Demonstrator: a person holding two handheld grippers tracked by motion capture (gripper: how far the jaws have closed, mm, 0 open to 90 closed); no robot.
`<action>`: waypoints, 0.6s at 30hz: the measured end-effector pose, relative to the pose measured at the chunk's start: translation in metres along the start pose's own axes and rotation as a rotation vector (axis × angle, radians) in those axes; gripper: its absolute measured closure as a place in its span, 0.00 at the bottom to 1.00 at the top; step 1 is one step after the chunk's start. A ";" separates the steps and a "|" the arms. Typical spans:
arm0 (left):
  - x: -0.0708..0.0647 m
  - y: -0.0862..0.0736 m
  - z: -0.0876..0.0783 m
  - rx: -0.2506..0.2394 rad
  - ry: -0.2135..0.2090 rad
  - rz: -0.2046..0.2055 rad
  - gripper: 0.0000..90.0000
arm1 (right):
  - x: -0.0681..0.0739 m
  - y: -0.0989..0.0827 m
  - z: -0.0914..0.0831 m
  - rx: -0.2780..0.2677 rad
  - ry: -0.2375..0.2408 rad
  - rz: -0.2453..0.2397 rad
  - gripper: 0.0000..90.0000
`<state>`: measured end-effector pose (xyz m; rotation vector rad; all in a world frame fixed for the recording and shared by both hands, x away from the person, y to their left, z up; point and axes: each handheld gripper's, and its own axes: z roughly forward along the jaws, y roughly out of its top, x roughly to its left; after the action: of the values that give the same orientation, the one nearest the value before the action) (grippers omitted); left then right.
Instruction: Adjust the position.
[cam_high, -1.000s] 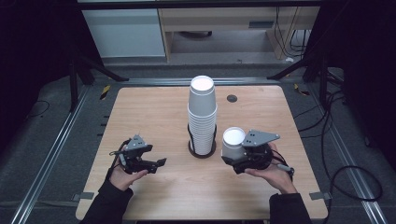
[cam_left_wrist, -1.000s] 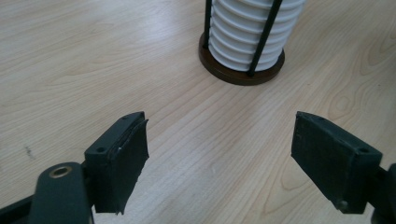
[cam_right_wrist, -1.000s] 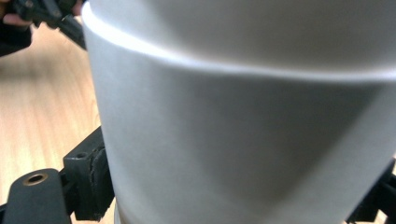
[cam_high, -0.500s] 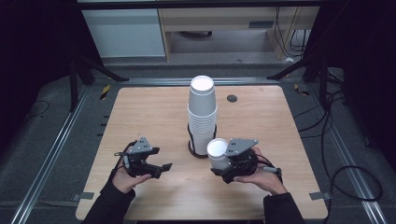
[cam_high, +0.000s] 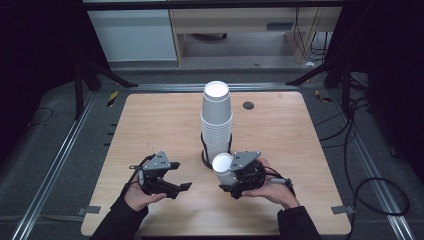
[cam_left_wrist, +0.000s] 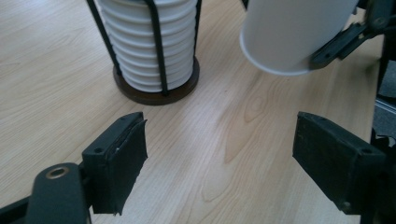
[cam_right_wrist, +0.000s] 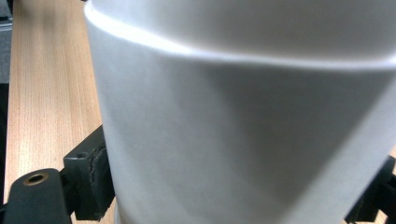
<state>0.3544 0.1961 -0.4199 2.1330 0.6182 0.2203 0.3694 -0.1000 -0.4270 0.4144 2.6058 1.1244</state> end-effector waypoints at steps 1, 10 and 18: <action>-0.001 0.001 0.000 -0.003 -0.006 0.000 0.19 | 0.001 0.001 0.002 0.005 0.001 -0.004 0.14; -0.011 0.005 0.005 -0.008 -0.062 0.019 0.18 | 0.010 0.012 0.021 0.039 0.045 -0.059 0.14; -0.017 0.008 0.009 -0.010 -0.083 0.039 0.18 | 0.019 0.018 0.034 0.070 0.077 -0.100 0.14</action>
<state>0.3463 0.1774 -0.4173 2.1346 0.5270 0.1548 0.3664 -0.0586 -0.4394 0.2573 2.7056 1.0392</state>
